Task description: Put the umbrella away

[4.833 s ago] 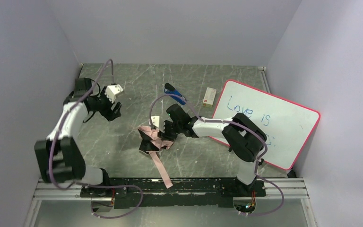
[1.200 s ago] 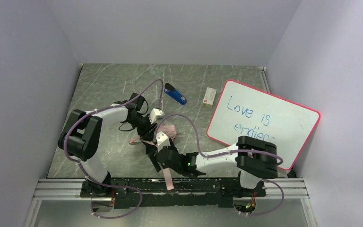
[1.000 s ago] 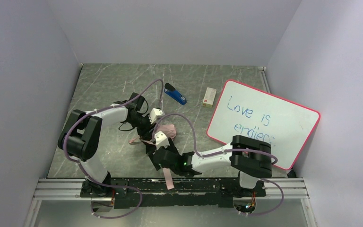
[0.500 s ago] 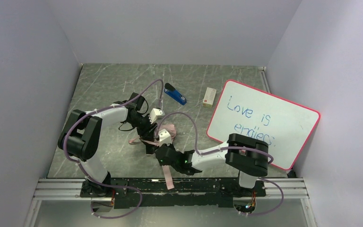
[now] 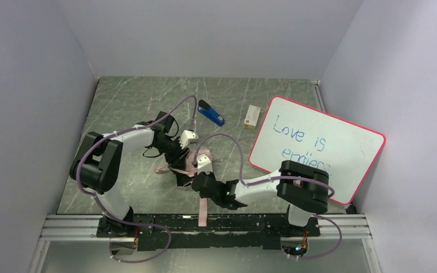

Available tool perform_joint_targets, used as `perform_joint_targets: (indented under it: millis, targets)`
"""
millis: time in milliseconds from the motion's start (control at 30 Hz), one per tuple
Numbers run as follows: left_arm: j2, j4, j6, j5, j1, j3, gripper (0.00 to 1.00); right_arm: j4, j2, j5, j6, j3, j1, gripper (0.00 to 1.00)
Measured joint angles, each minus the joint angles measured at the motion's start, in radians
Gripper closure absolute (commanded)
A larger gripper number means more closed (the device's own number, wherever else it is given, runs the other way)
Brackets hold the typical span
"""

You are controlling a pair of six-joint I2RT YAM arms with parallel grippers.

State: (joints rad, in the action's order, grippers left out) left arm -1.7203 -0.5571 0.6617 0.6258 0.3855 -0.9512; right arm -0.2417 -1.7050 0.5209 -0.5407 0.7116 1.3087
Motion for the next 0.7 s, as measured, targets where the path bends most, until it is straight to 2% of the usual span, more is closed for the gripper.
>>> perform_joint_targets:
  millis: [500, 700]
  targets:
    - [-0.002, 0.004, -0.008, -0.017, -0.019, -0.008, 0.95, 0.186, 0.196, -0.05, -0.09, -0.106, -0.033, 1.0]
    - [-0.002, 0.014, -0.023, -0.032, -0.023, -0.009, 0.95, 0.24, 0.295, -0.149, -0.1, -0.141, -0.033, 1.0]
